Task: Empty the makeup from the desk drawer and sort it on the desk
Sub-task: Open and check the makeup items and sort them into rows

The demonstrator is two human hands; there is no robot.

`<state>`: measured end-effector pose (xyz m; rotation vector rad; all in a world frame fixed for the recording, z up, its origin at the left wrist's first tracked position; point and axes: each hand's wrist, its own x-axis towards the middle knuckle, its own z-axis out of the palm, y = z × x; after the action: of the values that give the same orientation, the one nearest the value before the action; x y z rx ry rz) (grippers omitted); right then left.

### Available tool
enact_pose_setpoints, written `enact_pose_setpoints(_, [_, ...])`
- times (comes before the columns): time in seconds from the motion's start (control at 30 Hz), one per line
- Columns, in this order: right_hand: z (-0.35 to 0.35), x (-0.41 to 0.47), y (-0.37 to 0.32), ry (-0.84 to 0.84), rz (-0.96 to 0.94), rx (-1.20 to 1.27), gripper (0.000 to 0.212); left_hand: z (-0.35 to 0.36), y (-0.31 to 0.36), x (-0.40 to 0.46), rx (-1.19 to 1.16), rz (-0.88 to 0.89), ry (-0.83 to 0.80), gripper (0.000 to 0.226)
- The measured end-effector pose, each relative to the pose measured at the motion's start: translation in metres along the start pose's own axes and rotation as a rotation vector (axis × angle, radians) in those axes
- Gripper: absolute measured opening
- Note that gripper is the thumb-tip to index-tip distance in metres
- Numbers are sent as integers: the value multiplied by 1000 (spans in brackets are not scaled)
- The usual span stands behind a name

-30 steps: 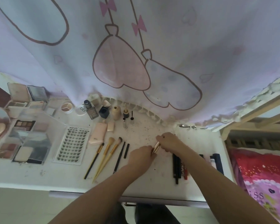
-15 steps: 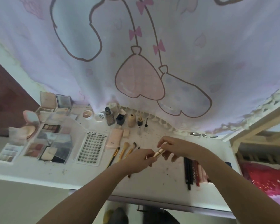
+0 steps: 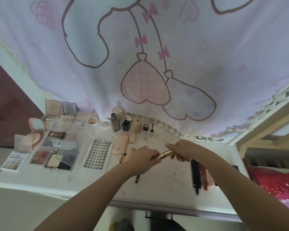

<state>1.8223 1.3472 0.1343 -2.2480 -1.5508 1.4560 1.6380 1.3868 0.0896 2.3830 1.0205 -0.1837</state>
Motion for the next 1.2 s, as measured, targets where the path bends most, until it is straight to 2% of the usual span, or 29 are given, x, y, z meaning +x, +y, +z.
enact_pose_setpoints(0.2, [0,-1,10,14,-158,164,8,8,-6,4,-31,-19,-2,22])
enact_pose_setpoints(0.27, [-2,-3,11,-15,-108,239,17,6,-4,2,-35,-20,12,24])
enact_pose_setpoints(0.33, [-2,-4,12,-22,-43,187,32,3,-1,1,-22,-24,18,27])
enact_pose_setpoints(0.37, [-1,-3,14,-9,-44,132,33,3,-1,2,-6,-16,18,27])
enact_pose_setpoints(0.43, [0,-2,19,5,-105,93,19,6,-1,4,13,-10,2,25])
enact_pose_setpoints(0.5, [-1,-1,24,-27,-145,182,5,9,-2,4,12,-25,-7,25])
enact_pose_setpoints(0.6, [-1,-2,22,-68,-89,299,17,10,-3,5,11,-19,16,26])
enact_pose_setpoints(0.7, [2,0,17,-23,-26,184,33,11,-3,7,-3,-10,6,24])
enact_pose_setpoints(0.83, [4,4,22,-19,-142,203,7,10,-3,7,-24,-26,-4,24])
enact_pose_setpoints(0.9, [2,3,21,-52,-143,245,12,9,-3,5,-12,-32,-10,25])
enact_pose_setpoints(1.07, [2,4,15,-86,-36,24,35,12,-5,7,5,0,-28,25])
enact_pose_setpoints(1.2, [1,4,22,-46,-143,75,5,9,-10,5,-129,1,-80,25])
